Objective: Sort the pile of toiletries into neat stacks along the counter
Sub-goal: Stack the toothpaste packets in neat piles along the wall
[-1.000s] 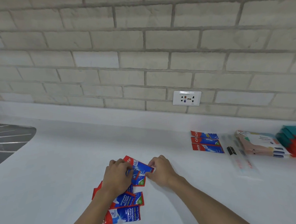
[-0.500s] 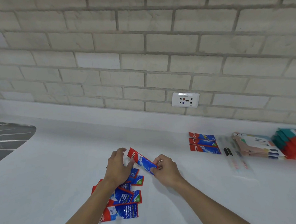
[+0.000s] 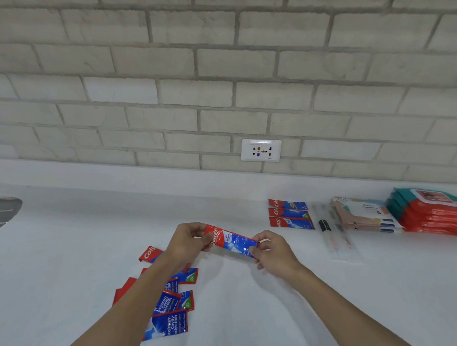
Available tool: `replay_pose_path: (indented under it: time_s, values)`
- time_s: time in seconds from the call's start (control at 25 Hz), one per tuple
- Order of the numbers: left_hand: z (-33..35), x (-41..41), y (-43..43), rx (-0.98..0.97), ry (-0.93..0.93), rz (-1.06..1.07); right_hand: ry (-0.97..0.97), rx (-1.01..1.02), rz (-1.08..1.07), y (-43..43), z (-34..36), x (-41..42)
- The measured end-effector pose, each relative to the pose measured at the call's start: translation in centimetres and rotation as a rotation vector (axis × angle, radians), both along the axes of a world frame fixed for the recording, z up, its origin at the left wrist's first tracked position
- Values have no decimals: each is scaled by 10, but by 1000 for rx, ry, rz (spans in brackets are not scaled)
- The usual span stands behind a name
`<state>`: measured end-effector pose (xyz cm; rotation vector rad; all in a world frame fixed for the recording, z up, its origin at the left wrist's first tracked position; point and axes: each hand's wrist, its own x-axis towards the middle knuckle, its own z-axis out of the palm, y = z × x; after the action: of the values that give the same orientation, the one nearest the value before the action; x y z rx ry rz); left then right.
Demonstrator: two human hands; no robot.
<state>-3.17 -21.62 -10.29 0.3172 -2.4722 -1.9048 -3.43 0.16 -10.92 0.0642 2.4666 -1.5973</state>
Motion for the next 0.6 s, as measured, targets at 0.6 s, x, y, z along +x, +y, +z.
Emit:
replay_pose_path:
  time_s: [0.6]
  values:
    - [-17,-51,120,7,-80,-79,52,54,-235,110,1,-26]
